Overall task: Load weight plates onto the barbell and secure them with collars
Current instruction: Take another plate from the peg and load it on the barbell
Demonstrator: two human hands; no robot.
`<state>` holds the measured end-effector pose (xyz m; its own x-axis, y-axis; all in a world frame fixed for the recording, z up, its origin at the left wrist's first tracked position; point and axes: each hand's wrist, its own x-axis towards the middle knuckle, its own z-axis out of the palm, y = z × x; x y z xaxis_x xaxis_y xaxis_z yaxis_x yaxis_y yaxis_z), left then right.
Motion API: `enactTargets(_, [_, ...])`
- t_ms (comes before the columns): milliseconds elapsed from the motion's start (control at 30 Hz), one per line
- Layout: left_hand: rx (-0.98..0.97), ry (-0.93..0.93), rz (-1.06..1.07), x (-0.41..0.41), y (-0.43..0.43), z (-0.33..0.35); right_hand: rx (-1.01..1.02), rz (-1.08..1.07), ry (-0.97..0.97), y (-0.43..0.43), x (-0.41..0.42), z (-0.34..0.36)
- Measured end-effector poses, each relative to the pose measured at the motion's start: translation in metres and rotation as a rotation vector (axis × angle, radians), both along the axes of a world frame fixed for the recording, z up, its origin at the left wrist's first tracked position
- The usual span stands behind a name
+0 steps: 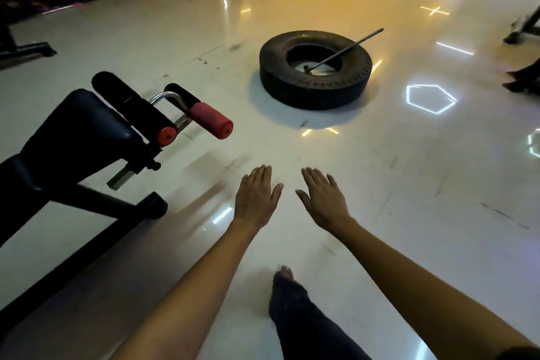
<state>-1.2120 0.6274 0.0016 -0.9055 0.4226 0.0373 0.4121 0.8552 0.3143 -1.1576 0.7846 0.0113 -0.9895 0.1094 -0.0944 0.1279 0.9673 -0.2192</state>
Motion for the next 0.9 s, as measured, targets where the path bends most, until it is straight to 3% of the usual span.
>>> enactTargets(500, [0.078,0.043,0.168,-0.453,0.102,0.021,-0.13,0.06,0.137,0.089,-0.47,0.026])
enactTargets(700, [0.107,0.017,0.283,-0.65,0.12,0.015,-0.101,0.105,0.054,0.121,-0.671,0.03])
enactTargets(900, [0.106,-0.013,0.389,-0.812,0.114,0.019,-0.126,0.188,0.098,0.117,-0.852,0.031])
